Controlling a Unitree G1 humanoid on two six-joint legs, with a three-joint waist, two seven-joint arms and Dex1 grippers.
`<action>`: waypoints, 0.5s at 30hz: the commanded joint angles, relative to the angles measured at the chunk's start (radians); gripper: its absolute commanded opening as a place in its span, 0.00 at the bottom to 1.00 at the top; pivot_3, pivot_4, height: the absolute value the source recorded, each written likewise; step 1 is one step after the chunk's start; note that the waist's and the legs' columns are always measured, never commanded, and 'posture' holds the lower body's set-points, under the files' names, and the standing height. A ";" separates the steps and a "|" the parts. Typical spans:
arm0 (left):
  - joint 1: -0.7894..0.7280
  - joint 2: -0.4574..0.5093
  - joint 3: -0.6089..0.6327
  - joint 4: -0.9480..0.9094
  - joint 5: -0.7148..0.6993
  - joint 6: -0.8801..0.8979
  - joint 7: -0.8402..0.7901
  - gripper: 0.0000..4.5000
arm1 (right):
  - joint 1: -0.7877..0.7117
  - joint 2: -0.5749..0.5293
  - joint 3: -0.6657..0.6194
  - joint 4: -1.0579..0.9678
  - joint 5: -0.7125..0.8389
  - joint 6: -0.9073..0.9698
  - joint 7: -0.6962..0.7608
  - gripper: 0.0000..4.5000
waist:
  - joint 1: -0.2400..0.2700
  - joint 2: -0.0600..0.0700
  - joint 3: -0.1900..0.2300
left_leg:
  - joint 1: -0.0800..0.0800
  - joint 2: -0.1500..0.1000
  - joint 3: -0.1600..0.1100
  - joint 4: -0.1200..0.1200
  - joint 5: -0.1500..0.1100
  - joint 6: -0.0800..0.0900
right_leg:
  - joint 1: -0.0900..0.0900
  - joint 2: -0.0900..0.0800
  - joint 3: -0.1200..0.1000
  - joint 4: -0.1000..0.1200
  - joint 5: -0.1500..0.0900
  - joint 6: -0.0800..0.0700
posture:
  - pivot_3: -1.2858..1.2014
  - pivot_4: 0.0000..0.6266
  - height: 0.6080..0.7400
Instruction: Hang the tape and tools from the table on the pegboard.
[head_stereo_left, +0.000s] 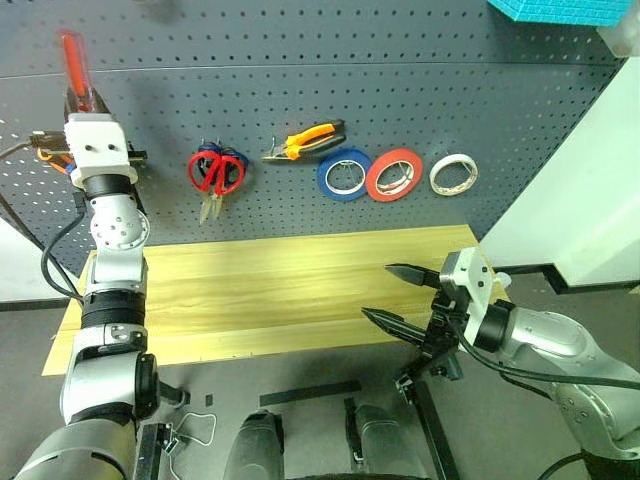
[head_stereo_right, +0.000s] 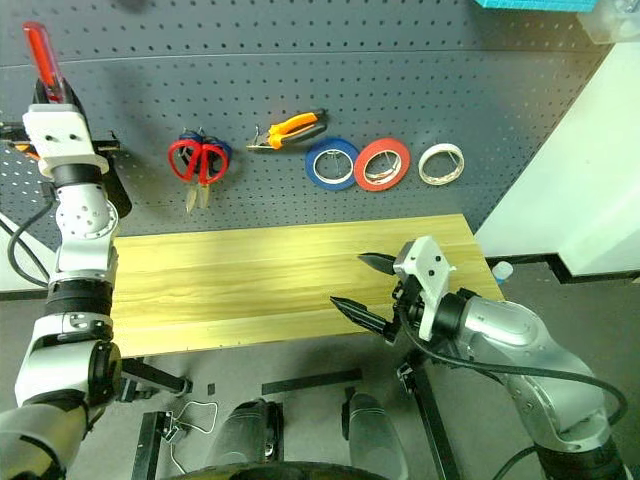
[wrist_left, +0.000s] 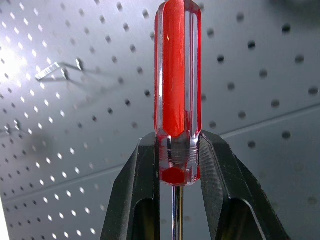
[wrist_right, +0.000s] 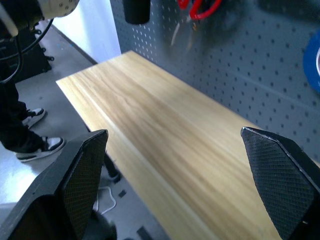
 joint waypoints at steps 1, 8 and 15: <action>-0.021 0.030 0.026 -0.027 -0.001 -0.025 0.031 0.16 | 0.009 -0.027 -0.039 -0.048 0.041 0.018 -0.006 1.00 | -0.002 -0.001 0.008 | 0.000 0.000 0.000 0.000 0.000 0.000 | 0.000 0.000 0.000 0.000 0.000 0.000 | 0.47 0.35 0.86; 0.035 0.036 0.068 -0.101 0.018 0.003 0.118 0.16 | 0.008 -0.055 -0.034 -0.023 0.020 0.016 -0.013 1.00 | -0.003 -0.002 0.018 | -0.004 0.000 0.000 0.000 -0.001 0.001 | -0.003 0.000 0.000 0.000 0.000 0.001 | 0.47 0.33 0.86; 0.050 0.061 0.112 -0.174 0.043 0.020 0.205 0.69 | 0.005 -0.066 -0.036 -0.009 0.011 0.008 -0.007 1.00 | -0.010 -0.003 0.018 | -0.006 0.000 0.000 0.001 -0.001 0.001 | -0.005 0.000 0.000 -0.001 0.000 0.001 | 0.47 0.32 0.86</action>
